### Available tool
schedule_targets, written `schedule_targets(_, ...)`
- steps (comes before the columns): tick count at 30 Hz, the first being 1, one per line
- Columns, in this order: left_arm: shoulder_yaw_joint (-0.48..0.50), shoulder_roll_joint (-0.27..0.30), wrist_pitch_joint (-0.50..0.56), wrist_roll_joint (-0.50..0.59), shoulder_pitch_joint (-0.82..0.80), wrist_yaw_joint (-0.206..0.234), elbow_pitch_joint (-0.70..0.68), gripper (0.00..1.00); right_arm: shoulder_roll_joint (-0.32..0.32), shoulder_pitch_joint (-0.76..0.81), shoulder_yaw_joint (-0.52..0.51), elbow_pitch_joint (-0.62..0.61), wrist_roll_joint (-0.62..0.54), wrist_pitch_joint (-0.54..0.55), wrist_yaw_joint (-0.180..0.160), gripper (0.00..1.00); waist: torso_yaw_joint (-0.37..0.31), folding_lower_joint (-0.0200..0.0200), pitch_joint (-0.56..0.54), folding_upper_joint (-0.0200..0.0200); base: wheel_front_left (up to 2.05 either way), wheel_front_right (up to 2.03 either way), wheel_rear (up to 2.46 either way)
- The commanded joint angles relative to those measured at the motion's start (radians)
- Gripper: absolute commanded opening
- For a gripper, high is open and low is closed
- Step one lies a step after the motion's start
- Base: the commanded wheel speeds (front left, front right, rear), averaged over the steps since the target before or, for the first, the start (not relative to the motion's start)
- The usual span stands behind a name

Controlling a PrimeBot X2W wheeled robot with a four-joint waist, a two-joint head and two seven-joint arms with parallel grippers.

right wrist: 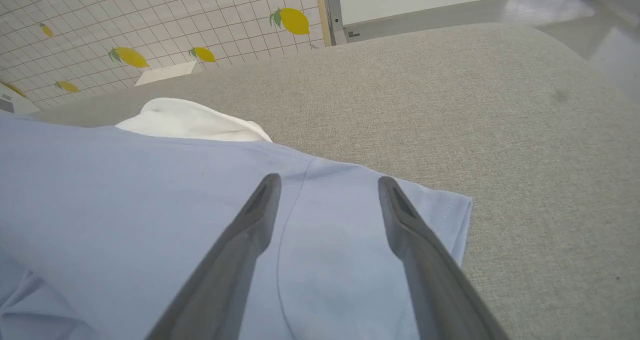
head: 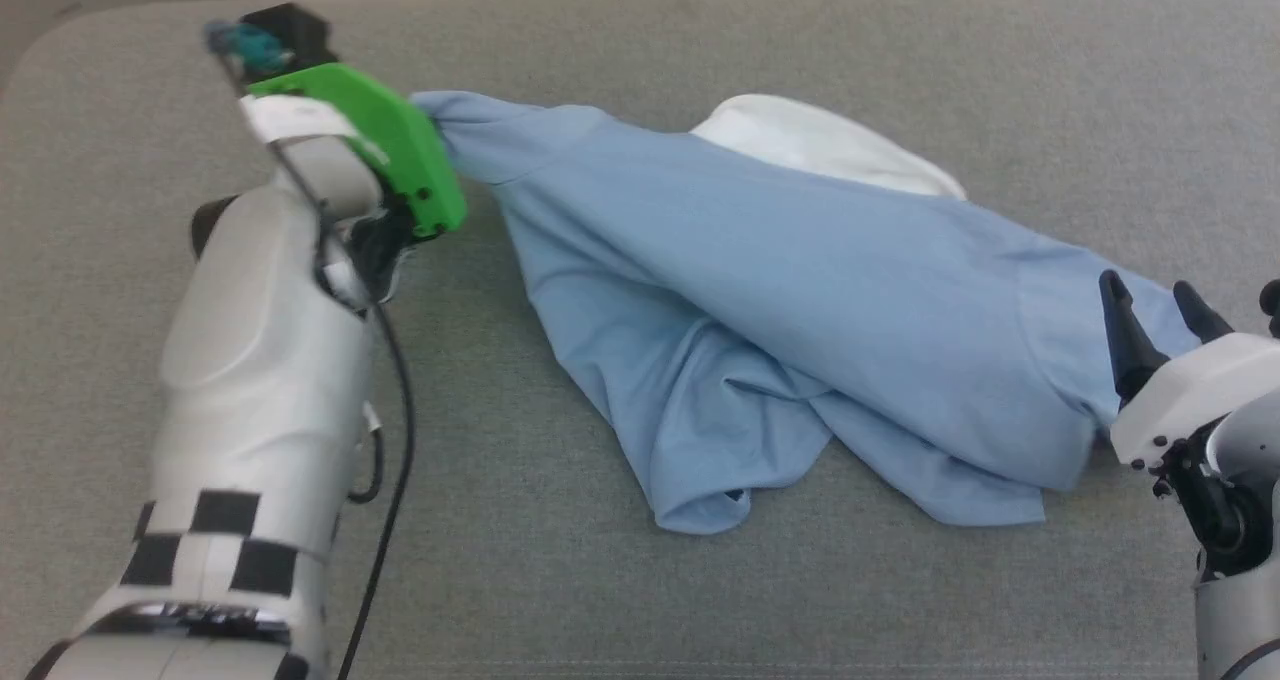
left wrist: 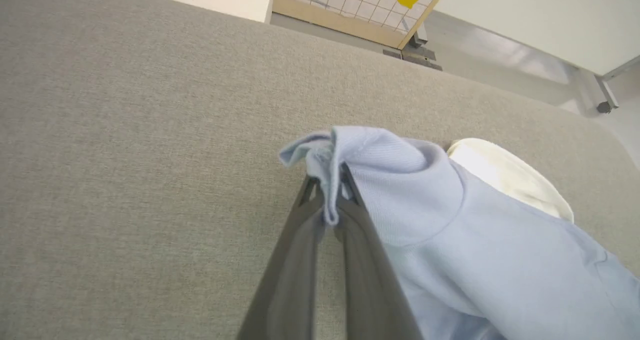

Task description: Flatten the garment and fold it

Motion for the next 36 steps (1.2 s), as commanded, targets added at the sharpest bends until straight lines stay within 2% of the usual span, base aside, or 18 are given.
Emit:
schedule_targets(1, 0.019, 0.025, -0.016, -0.021, 0.052, 0.007, -0.013, 0.0, 0.004, 0.013, -0.001, 0.006, -0.005, -0.005, -0.001, 1.0, 0.041, -0.0001, -0.051, -0.0001, 0.0, 0.0, 0.0)
schedule_targets(6, 0.073, 0.055, -0.024, -0.062, 0.28, 0.042, -0.067, 0.0, 0.008, 0.044, -0.01, 0.011, -0.005, -0.003, -0.001, 1.0, 0.067, -0.0001, -0.088, -0.0001, 0.0, 0.0, 0.0)
schedule_targets(10, 0.086, 0.035, -0.003, -0.089, 0.447, 0.062, -0.09, 0.0, 0.007, 0.063, -0.015, 0.004, -0.006, 0.005, -0.001, 1.0, 0.085, -0.0001, -0.096, -0.0001, 0.0, 0.0, 0.0)
schedule_targets(14, 0.092, 0.003, 0.019, -0.125, 0.544, 0.069, -0.106, 0.0, 0.011, 0.073, -0.014, -0.006, -0.007, 0.014, -0.001, 1.0, 0.094, -0.0001, -0.099, -0.0001, 0.0, 0.0, 0.0)
schedule_targets(15, 0.097, -0.003, 0.018, -0.134, 0.555, 0.068, -0.116, 0.38, 0.012, 0.074, -0.013, -0.008, -0.008, 0.016, -0.001, 1.0, 0.094, -0.0001, -0.099, -0.0001, 0.0, 0.0, 0.0)
schedule_targets(16, 0.102, -0.007, 0.011, -0.141, 0.567, 0.071, -0.131, 1.0, 0.014, 0.075, -0.011, -0.01, -0.008, 0.017, -0.001, 1.0, 0.094, -0.0001, -0.1, -0.0001, 0.0, 0.0, 0.0)
schedule_targets(23, 0.13, 0.043, -0.007, -0.134, 0.597, 0.09, -0.315, 1.0, 0.02, 0.087, -0.009, -0.012, -0.007, 0.019, -0.001, 1.0, 0.09, -0.0001, -0.106, -0.0001, 0.0, 0.0, 0.0)
schedule_targets(27, 0.092, 0.098, 0.037, -0.078, 0.573, 0.106, -0.433, 1.0, 0.024, 0.095, -0.014, -0.013, -0.008, 0.021, -0.001, 1.0, 0.095, -0.0001, -0.099, -0.0001, 0.0, 0.0, 0.0)
schedule_targets(32, 0.002, 0.147, 0.146, -0.012, 0.495, 0.088, -0.424, 1.0, 0.025, 0.084, -0.006, -0.021, -0.006, 0.026, -0.001, 1.0, 0.093, -0.0001, -0.071, -0.0001, 0.0, 0.0, 0.0)
schedule_targets(36, -0.057, 0.156, 0.209, 0.025, 0.419, 0.076, -0.359, 1.0, 0.024, 0.073, 0.004, -0.024, -0.005, 0.03, -0.001, 1.0, 0.081, -0.0001, -0.045, -0.0001, 0.0, 0.0, 0.0)
